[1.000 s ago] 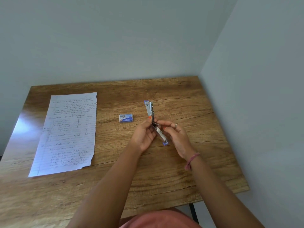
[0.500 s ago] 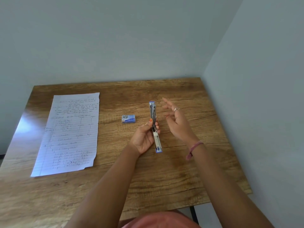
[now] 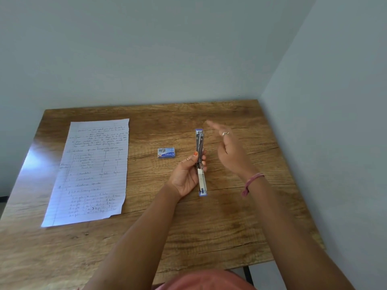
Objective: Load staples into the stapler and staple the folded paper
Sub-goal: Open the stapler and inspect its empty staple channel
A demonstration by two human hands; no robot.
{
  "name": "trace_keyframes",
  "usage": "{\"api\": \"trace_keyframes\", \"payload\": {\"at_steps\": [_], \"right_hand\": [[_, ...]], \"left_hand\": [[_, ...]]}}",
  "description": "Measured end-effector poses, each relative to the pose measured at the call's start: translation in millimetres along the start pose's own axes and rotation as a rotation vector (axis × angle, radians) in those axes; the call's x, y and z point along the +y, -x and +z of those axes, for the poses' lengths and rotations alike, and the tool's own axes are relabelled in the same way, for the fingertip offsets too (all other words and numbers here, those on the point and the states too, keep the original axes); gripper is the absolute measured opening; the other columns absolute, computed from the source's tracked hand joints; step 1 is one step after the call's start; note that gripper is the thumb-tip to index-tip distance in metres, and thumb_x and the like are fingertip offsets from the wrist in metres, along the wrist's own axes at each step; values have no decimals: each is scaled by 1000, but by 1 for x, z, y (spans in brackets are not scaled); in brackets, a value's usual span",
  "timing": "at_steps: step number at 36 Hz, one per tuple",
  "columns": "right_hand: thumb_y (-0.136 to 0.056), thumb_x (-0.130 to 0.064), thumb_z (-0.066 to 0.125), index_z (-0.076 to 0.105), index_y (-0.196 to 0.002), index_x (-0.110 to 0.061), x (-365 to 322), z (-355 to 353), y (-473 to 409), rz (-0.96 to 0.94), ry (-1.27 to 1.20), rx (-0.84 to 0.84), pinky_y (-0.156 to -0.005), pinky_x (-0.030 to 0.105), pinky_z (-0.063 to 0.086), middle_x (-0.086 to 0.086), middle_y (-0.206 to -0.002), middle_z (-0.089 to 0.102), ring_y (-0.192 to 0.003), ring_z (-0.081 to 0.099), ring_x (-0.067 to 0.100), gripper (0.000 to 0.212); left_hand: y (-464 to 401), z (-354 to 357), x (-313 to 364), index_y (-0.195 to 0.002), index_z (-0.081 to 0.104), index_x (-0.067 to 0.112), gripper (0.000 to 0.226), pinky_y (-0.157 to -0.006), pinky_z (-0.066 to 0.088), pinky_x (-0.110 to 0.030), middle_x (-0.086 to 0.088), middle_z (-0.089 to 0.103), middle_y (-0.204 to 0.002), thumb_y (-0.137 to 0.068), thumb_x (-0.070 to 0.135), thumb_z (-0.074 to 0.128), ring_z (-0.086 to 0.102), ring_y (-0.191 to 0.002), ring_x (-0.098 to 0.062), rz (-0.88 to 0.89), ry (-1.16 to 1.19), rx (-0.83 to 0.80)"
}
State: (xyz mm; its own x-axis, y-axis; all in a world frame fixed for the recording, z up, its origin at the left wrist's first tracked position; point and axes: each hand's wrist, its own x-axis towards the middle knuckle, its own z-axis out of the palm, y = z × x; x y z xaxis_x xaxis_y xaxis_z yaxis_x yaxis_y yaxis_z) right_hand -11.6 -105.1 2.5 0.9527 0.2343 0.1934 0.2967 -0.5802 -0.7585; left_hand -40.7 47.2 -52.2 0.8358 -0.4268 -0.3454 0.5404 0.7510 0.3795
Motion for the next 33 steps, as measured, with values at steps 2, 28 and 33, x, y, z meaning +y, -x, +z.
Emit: {"api": "trace_keyframes", "payload": {"at_steps": [2, 28, 33], "right_hand": [[-85, 12, 37, 28, -145, -42, -3, -1, 0, 15, -17, 35, -90, 11, 44, -12, -134, 42, -120, 46, -3, 81], [-84, 15, 41, 43, -143, -27, 0, -9, 3, -197, 259, -86, -89, 20, 43, 3, -132, 50, -110, 48, 4, 72], [-88, 10, 38, 22, -150, -28, -5, -10, 1, -131, -77, 189, -79, 13, 47, -2, -126, 49, -102, 59, 8, 74]], "left_hand": [[-1, 0, 0, -104, 63, 3, 23, -62, 56, -23, -3, 65, -78, -89, 16, 52, 63, -63, -10, -2, 2, -4], [-4, -3, 0, -108, 59, 4, 22, -62, 54, -22, -3, 66, -80, -89, 15, 55, 62, -64, -11, 36, -2, 13], [-4, -3, 0, -107, 59, 7, 20, -62, 54, -22, -3, 65, -82, -89, 14, 54, 61, -66, -10, 73, 3, 28]]}}
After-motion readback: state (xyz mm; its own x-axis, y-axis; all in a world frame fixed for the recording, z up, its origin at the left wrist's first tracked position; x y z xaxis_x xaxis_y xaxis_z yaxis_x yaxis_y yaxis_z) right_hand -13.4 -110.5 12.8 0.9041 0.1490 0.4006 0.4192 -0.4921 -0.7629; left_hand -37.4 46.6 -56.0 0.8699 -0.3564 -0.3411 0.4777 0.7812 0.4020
